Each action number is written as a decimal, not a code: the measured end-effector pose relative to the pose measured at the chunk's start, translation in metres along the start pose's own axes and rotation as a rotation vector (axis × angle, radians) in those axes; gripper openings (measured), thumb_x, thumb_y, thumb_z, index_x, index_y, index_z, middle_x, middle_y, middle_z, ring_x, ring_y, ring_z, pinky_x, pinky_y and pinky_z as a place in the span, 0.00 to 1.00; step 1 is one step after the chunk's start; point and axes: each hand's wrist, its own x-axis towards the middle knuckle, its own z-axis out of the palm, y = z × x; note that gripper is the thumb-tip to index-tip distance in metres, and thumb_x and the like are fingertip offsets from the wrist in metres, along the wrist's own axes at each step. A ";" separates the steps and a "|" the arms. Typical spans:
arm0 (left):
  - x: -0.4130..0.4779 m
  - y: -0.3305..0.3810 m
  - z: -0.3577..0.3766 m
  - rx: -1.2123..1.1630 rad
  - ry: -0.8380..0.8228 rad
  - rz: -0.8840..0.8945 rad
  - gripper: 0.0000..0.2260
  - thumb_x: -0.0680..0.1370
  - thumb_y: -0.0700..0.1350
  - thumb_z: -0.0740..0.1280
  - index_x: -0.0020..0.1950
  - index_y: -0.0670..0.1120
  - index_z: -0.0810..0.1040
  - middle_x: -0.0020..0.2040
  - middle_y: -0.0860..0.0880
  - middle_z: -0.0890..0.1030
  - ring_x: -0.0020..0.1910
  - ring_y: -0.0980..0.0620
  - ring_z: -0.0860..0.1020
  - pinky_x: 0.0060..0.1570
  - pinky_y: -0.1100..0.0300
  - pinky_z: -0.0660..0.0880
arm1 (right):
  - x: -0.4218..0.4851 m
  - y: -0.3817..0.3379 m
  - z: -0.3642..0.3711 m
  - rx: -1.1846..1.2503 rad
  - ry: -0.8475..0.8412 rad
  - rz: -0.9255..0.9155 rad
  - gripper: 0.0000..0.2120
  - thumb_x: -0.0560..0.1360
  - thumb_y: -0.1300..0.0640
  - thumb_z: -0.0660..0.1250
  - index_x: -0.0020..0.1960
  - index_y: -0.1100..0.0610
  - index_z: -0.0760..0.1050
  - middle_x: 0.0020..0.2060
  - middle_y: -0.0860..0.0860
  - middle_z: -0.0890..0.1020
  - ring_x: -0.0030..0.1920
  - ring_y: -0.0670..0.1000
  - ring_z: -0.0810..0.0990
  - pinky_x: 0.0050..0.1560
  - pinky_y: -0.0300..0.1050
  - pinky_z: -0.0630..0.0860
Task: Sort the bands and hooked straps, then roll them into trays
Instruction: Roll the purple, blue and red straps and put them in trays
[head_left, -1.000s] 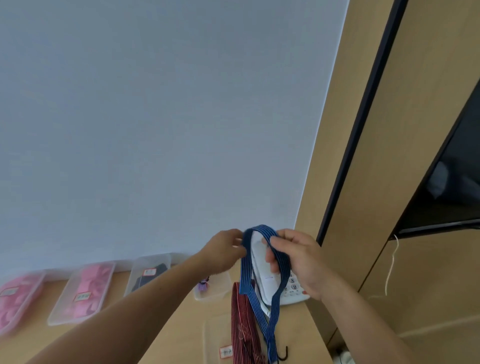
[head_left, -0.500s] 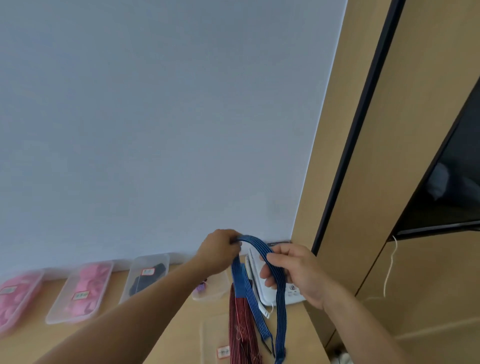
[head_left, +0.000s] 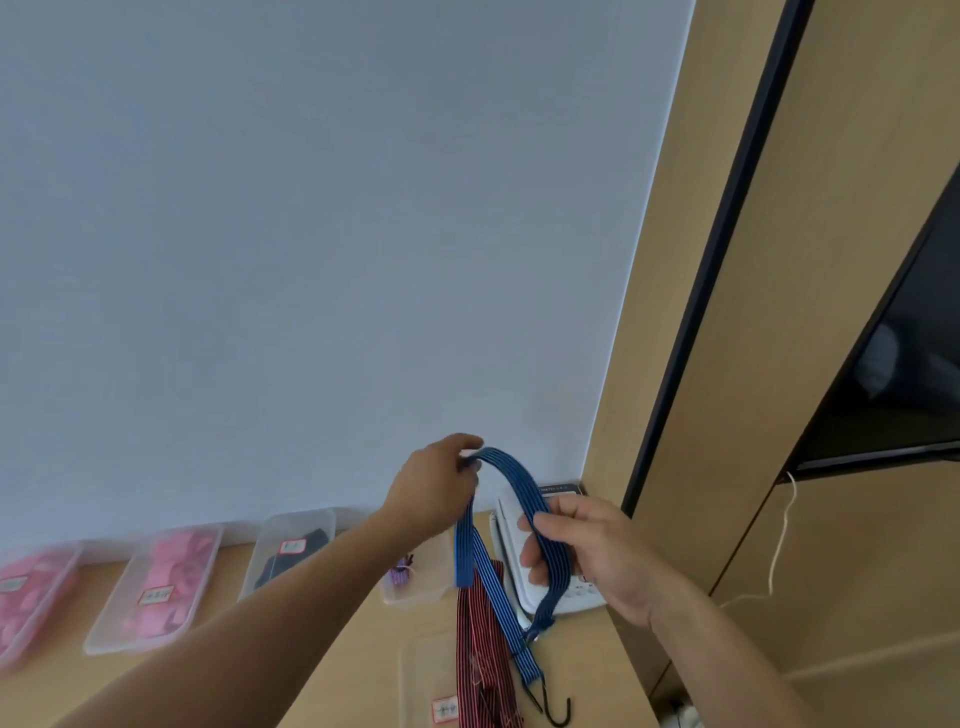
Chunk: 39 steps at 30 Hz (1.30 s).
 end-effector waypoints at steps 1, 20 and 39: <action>-0.006 0.001 0.003 0.085 -0.056 0.077 0.21 0.79 0.45 0.65 0.73 0.52 0.70 0.58 0.52 0.82 0.53 0.54 0.80 0.52 0.61 0.74 | 0.001 -0.006 0.001 0.032 0.032 -0.040 0.08 0.80 0.61 0.63 0.49 0.64 0.80 0.37 0.61 0.83 0.35 0.56 0.81 0.37 0.46 0.79; -0.022 0.015 0.006 0.028 0.003 0.330 0.18 0.79 0.52 0.67 0.68 0.53 0.74 0.63 0.57 0.79 0.61 0.58 0.77 0.60 0.59 0.74 | 0.006 -0.029 0.007 0.022 0.055 -0.094 0.08 0.80 0.60 0.65 0.49 0.63 0.80 0.39 0.63 0.84 0.34 0.57 0.82 0.33 0.45 0.78; -0.028 0.013 -0.005 -0.177 -0.070 0.311 0.13 0.76 0.40 0.69 0.57 0.55 0.81 0.50 0.61 0.83 0.50 0.64 0.80 0.50 0.68 0.75 | 0.008 -0.023 0.022 0.101 0.074 -0.080 0.11 0.76 0.55 0.69 0.53 0.62 0.81 0.39 0.60 0.83 0.36 0.59 0.83 0.33 0.46 0.79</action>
